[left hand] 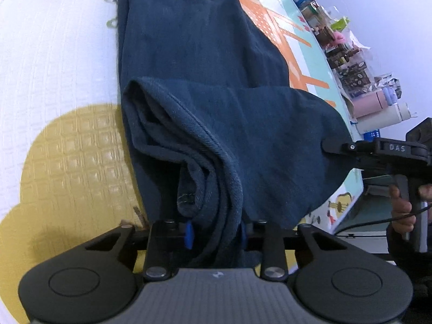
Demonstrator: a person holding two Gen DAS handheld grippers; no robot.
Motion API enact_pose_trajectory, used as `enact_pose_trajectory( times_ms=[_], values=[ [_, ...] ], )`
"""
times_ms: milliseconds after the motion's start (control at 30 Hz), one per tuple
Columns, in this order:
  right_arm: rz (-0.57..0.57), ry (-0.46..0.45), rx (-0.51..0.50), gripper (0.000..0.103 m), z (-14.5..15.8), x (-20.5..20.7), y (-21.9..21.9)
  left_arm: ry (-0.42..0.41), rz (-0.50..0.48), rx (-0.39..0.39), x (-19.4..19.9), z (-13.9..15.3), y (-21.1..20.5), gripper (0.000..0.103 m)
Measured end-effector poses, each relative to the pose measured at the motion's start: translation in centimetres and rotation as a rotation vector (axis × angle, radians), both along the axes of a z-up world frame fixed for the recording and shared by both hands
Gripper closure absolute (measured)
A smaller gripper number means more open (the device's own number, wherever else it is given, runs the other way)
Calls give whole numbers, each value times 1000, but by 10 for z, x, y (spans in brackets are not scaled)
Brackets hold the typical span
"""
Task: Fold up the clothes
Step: 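Fold the held jeans edge over toward the waistband with both grippers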
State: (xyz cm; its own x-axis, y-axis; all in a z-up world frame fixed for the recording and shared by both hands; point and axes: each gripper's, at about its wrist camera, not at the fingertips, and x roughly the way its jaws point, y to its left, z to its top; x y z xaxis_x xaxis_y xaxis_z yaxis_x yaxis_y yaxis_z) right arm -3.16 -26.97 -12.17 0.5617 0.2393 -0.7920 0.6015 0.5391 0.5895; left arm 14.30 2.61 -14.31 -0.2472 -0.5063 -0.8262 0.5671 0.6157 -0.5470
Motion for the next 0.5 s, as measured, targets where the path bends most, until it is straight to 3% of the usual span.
enact_pose_trajectory(
  times_ms=[100,400,500],
  values=[
    [39,33,4,83,2,-5,3,36,-27,8,-6,-2,3,74],
    [145,190,99,86,1,-27,20,255,-60,56,-28,-21,24,76],
    [168,199,125,86,9,-34,26,275,-82,51,-33,-17,28,77]
  ],
)
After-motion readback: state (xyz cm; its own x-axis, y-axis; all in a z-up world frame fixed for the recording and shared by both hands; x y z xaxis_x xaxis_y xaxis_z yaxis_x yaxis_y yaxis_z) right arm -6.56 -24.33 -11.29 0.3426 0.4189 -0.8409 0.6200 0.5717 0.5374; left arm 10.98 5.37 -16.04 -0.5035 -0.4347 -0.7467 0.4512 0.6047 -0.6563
